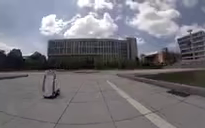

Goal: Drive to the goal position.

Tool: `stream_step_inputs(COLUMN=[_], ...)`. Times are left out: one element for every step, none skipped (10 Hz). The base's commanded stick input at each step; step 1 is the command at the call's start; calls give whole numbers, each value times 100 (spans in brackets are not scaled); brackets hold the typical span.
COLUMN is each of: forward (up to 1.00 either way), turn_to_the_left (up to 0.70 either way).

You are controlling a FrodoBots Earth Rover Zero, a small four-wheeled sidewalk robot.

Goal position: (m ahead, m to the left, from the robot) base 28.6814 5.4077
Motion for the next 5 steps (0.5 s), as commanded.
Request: stream_step_inputs(forward=[70, 70, 70, 70, 70], turn_to_the_left=[0, 0, 0, 0, 0])
